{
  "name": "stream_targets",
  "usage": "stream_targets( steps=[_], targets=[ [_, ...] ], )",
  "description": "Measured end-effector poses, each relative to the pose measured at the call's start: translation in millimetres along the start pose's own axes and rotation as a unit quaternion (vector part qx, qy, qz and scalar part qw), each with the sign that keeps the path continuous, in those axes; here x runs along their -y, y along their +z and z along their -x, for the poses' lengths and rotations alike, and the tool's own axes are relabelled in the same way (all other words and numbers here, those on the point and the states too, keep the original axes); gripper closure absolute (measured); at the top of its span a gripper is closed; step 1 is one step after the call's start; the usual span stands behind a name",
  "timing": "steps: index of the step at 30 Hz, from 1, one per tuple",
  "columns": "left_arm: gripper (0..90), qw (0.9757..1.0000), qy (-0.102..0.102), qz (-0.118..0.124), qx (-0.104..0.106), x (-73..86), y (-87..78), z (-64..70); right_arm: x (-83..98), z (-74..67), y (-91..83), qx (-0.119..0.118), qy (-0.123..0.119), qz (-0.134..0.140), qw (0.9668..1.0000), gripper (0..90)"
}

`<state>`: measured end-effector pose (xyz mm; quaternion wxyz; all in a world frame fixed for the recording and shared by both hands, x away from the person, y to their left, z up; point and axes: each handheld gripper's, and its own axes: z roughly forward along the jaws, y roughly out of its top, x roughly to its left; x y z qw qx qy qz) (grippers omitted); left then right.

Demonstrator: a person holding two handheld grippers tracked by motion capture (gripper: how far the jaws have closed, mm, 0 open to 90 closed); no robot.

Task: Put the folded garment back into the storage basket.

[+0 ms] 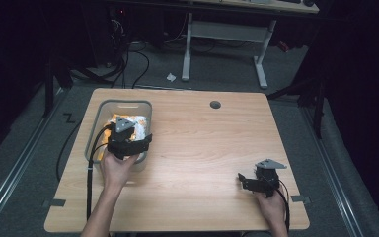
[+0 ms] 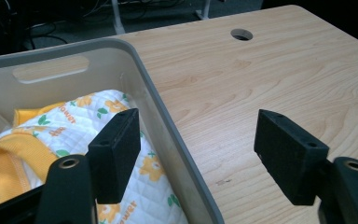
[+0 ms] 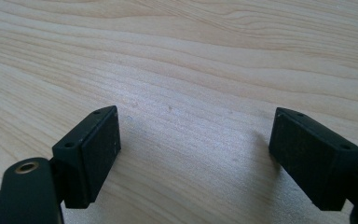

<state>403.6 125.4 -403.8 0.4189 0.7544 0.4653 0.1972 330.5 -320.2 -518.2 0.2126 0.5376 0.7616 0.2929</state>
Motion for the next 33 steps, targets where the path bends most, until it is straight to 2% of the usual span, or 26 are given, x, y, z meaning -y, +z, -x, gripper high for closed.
stream_targets(
  steps=[8, 13, 33],
  targets=[
    [31.7, 0.9999, 0.012, 0.004, 0.007, 2.3, 2.2, 7.9, 0.0, 0.0, 0.0, 0.000, 0.000, 0.000, 1.0000, 16.5],
    [31.7, 0.9995, 0.003, 0.007, 0.030, 3.9, 3.1, 15.0, 0.0, 0.0, 0.0, 0.000, 0.000, 0.000, 1.0000, 16.5],
    [31.6, 0.9981, 0.015, 0.003, 0.060, 7.2, 12.0, 38.3, 0.0, 0.0, 0.0, 0.000, 0.000, 0.000, 1.0000, 16.5]
  ],
)
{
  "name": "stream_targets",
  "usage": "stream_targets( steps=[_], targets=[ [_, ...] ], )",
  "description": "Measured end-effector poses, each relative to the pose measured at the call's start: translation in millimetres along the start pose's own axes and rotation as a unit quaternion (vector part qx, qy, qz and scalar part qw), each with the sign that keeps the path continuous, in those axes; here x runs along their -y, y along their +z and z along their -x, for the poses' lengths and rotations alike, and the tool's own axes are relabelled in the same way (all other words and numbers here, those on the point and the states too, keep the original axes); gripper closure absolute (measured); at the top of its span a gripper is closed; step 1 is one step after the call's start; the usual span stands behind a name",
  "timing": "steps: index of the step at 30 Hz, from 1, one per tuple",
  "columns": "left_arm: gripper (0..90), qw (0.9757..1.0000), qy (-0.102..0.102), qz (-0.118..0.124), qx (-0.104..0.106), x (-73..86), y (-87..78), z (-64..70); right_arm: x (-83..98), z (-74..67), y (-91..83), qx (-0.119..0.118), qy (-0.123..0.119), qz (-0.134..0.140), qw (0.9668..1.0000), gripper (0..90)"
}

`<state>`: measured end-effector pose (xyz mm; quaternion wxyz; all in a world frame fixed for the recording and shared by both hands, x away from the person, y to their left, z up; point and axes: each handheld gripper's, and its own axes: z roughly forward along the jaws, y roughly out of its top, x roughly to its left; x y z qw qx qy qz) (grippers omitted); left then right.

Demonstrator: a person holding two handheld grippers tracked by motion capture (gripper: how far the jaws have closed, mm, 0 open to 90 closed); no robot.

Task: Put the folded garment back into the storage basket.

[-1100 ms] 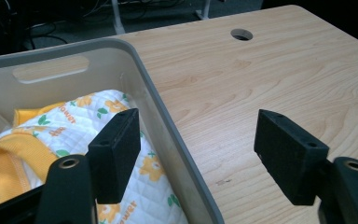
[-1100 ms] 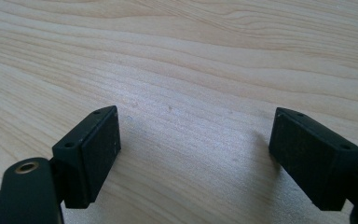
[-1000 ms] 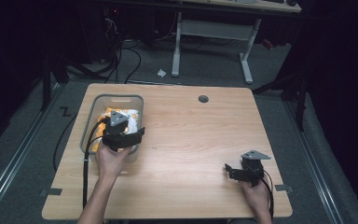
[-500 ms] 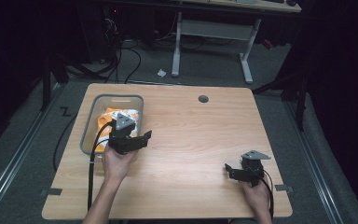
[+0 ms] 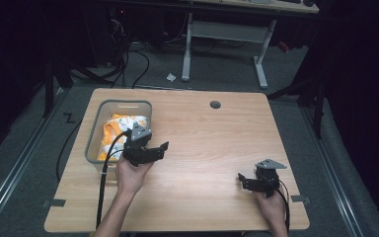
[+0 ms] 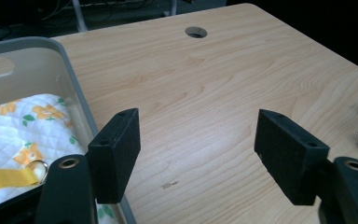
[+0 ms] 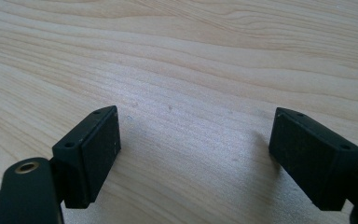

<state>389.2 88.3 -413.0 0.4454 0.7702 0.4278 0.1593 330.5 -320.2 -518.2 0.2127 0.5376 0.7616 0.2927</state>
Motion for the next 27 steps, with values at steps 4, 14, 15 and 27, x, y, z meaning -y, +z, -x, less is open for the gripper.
stream_targets(
  steps=[4, 14, 15, 27],
  targets=[
    [31.5, 1.0000, -0.003, 0.002, 0.005, 1.9, 2.2, 3.0, 0.0, 0.0, 0.0, 0.000, 0.000, 0.000, 1.0000, 16.5],
    [31.6, 0.9999, -0.002, -0.002, 0.012, 9.3, 11.9, 12.6, 0.0, 0.0, 0.0, 0.000, 0.000, 0.000, 1.0000, 16.6],
    [31.6, 0.9999, -0.003, -0.004, 0.017, 11.0, 14.5, 14.6, 0.0, 0.0, 0.0, 0.000, 0.000, 0.000, 1.0000, 16.5],
    [31.8, 0.9992, -0.009, -0.016, 0.036, 19.3, 27.8, 22.9, 0.0, 0.0, 0.0, 0.000, 0.000, 0.000, 1.0000, 16.5]
  ],
)
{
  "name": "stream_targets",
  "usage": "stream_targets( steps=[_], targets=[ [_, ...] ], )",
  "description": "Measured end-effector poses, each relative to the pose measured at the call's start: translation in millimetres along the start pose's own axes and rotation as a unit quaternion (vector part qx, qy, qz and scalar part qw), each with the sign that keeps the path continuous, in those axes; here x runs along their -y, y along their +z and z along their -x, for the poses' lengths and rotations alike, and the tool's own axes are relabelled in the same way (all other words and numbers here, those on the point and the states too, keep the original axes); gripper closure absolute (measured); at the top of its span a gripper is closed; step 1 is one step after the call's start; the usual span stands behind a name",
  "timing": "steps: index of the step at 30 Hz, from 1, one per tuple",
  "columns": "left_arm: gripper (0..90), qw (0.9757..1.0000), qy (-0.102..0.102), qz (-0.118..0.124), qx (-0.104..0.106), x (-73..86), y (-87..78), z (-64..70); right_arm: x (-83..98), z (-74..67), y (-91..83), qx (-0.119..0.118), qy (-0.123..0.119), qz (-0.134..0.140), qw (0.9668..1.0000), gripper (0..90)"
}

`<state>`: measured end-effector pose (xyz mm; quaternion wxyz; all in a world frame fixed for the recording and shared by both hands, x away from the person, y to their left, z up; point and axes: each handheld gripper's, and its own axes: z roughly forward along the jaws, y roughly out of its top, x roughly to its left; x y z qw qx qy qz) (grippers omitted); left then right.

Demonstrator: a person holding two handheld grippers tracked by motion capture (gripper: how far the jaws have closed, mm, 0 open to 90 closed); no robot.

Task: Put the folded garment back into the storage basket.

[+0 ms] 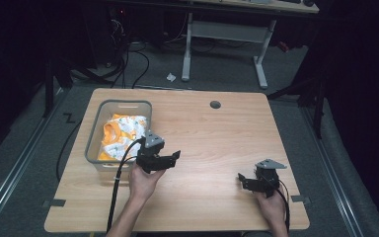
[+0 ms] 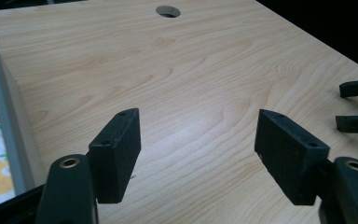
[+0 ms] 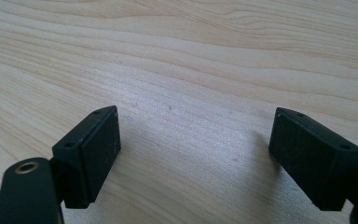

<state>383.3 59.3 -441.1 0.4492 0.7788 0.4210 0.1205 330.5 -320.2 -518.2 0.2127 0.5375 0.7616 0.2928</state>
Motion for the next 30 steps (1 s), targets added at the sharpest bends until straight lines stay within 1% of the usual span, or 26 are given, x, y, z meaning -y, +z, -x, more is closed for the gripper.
stream_targets(
  steps=[2, 7, 16, 18, 25, 30],
  targets=[
    [31.9, 1.0000, 0.000, 0.000, 0.001, 0.7, 1.0, 0.5, 0.0, 0.0, 0.0, 0.000, 0.000, 0.000, 1.0000, 16.5],
    [31.9, 1.0000, -0.002, -0.009, 0.001, 5.6, 6.7, 1.9, 0.0, 0.0, 0.0, 0.000, 0.000, 0.000, 1.0000, 16.5],
    [32.0, 0.9998, 0.000, -0.018, 0.002, 13.7, 14.9, 6.2, 0.0, 0.0, 0.0, 0.000, 0.000, 0.000, 1.0000, 16.5],
    [32.1, 0.9997, -0.001, -0.024, 0.000, 17.0, 18.3, 6.7, 0.0, 0.0, 0.0, 0.000, 0.000, 0.000, 1.0000, 16.5],
    [32.2, 0.9996, -0.004, -0.029, -0.002, 24.3, 23.9, 8.0, 0.0, 0.0, 0.0, 0.000, 0.000, 0.000, 1.0000, 16.5],
    [32.2, 0.9991, -0.001, -0.041, -0.009, 31.4, 30.5, 9.1, 0.0, 0.0, 0.0, 0.000, 0.000, 0.000, 1.0000, 16.5]
  ],
)
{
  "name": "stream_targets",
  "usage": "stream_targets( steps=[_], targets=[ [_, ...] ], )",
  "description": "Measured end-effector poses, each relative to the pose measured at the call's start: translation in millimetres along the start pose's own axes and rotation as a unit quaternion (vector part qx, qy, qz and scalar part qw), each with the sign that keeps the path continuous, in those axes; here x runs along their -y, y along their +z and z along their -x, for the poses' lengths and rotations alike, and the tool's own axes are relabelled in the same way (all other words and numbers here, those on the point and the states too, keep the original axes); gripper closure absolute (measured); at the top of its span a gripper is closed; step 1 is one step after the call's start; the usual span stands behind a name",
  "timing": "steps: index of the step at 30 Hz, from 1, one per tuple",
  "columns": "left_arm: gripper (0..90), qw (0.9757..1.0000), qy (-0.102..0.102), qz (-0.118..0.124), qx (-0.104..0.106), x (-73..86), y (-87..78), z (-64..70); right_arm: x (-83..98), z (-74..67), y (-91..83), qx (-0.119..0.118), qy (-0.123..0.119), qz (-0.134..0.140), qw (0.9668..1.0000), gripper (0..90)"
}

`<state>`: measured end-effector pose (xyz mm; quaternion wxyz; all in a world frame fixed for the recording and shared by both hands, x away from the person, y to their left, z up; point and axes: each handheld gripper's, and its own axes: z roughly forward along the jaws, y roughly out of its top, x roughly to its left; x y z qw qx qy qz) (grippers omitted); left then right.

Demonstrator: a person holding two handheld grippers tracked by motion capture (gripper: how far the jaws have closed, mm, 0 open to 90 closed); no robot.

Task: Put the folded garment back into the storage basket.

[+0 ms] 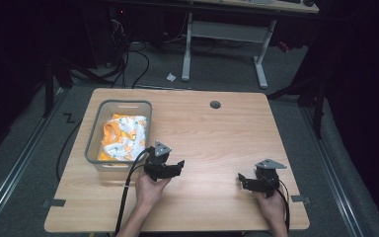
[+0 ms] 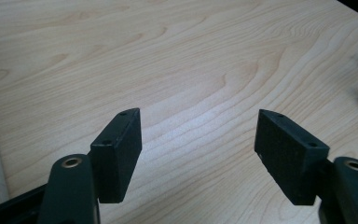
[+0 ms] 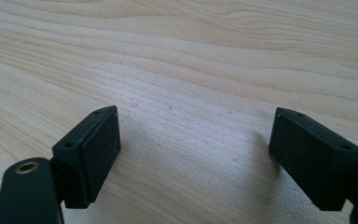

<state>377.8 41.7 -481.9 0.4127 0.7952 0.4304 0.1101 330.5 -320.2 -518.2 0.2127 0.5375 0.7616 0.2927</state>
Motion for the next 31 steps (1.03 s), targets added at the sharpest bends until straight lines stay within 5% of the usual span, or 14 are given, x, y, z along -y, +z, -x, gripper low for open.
stream_targets(
  steps=[14, 20, 31],
  targets=[
    [32.3, 0.9991, 0.017, -0.018, -0.034, 14.3, 14.7, 2.6, 0.0, 0.0, 0.0, 0.000, 0.000, 0.000, 1.0000, 16.5],
    [32.1, 0.9965, 0.038, -0.037, -0.064, 31.9, 28.4, 2.3, 0.0, 0.0, 0.0, 0.000, 0.000, 0.000, 1.0000, 16.5],
    [28.3, 0.9968, 0.031, -0.028, -0.068, 34.4, 28.2, 1.9, 0.0, 0.0, 0.0, 0.000, 0.000, 0.000, 1.0000, 16.5]
  ],
)
